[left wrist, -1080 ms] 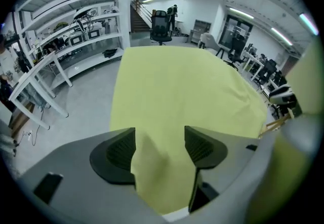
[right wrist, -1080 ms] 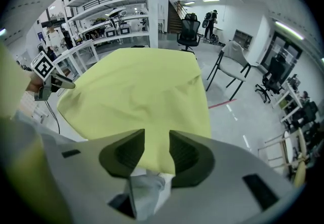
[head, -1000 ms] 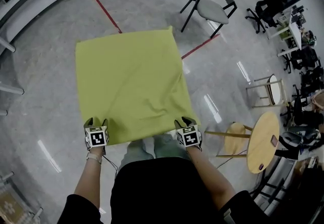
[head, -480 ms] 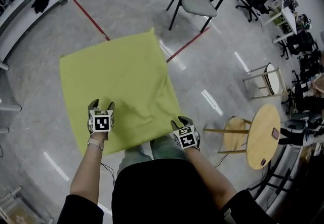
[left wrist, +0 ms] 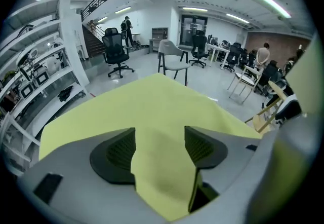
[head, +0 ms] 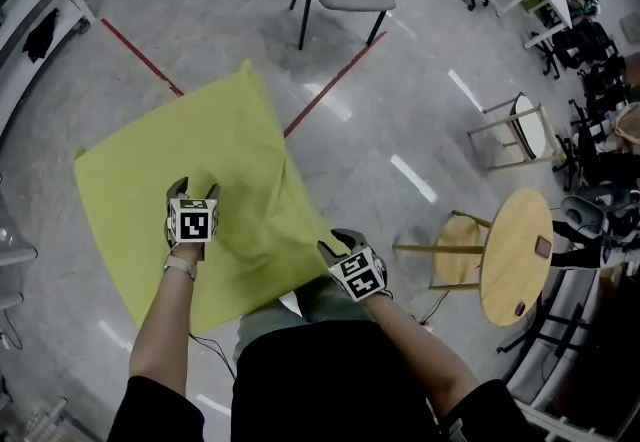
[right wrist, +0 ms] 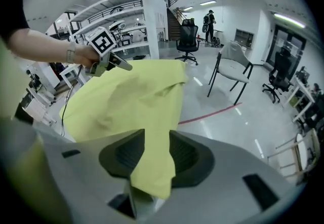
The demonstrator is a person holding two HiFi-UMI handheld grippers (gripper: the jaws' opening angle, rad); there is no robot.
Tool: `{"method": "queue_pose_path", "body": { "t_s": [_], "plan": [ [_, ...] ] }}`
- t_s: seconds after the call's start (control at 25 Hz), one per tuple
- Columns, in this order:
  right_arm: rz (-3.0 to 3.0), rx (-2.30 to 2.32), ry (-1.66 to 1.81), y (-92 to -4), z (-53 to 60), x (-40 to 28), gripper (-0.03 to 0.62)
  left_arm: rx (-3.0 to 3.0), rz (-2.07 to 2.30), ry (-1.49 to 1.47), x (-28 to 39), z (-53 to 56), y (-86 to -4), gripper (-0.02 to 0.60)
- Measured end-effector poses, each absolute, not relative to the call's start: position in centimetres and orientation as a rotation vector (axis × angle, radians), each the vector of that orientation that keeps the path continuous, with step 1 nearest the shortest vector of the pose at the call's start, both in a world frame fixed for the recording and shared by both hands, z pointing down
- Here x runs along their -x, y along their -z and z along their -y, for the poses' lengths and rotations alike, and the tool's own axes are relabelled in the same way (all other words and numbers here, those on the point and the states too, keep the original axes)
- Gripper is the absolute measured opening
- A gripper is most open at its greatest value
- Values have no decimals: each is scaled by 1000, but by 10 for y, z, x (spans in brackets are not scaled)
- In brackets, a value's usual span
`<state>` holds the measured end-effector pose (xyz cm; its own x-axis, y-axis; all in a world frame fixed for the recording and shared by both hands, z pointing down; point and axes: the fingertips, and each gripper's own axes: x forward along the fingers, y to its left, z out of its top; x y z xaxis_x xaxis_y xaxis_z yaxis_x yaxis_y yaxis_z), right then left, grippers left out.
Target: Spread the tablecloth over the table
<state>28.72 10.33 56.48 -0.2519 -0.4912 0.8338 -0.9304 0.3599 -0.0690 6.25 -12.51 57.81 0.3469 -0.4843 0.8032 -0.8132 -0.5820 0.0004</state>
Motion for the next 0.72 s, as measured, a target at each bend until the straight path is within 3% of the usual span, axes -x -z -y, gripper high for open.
{"method": "queue_pose_path", "body": {
  "t_s": [0.72],
  "plan": [
    [1930,-1190,-901,-572,-106,-329,156,-2260,1105,-1197,-179,263,-623,302]
  ]
}}
